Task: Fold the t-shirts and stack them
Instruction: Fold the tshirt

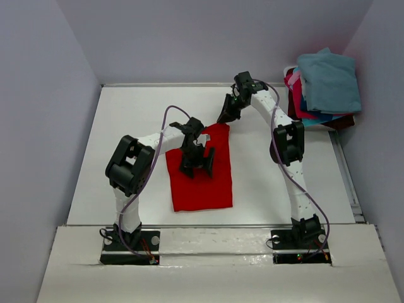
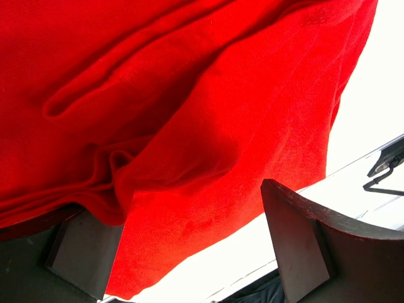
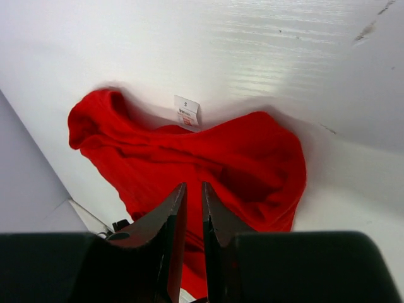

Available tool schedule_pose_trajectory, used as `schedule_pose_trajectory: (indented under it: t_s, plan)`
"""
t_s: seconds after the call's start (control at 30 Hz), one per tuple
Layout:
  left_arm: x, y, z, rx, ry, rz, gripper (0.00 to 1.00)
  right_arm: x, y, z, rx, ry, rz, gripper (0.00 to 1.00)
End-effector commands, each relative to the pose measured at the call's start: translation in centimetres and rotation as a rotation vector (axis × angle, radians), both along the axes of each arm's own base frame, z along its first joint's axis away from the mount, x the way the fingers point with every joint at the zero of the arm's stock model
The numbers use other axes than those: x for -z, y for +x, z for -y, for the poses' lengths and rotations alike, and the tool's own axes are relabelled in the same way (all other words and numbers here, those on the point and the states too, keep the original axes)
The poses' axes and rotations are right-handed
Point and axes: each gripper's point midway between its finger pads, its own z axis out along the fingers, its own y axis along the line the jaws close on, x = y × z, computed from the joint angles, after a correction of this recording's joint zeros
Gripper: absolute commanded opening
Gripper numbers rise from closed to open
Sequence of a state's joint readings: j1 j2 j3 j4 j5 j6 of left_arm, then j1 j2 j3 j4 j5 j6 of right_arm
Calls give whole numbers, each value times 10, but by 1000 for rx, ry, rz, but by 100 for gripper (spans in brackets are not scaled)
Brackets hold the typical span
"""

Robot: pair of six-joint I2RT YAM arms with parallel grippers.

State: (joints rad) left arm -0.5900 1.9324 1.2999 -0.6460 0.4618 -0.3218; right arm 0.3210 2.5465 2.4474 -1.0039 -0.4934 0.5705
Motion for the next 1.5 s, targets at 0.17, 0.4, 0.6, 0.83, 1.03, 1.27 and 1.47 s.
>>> schedule_pose_trajectory:
  t_s: [0.17, 0.4, 0.6, 0.83, 1.03, 1.27, 1.47]
  plan:
    - [32, -24, -9, 49, 60, -68, 99, 3, 4, -1, -17, 18, 21, 28]
    - [24, -11, -11, 20, 92, -1, 99, -19, -12, 31, 30, -124, 81, 29]
    - [-6, 16, -4, -31, 92, 108, 99, -26, -36, 32, -7, -133, 57, 29]
    - [-37, 49, -20, -104, 185, 258, 99, -43, -56, 42, -21, -169, 102, 35]
    - [-50, 43, -31, -171, 181, 274, 99, -22, -111, 42, -94, -199, 22, 40]
    - [-52, 7, -56, -255, 171, 233, 99, 0, -187, 55, -135, -183, -65, 51]
    - [-41, -49, -74, -313, 122, 144, 99, 0, -236, 55, -162, -122, -78, 60]
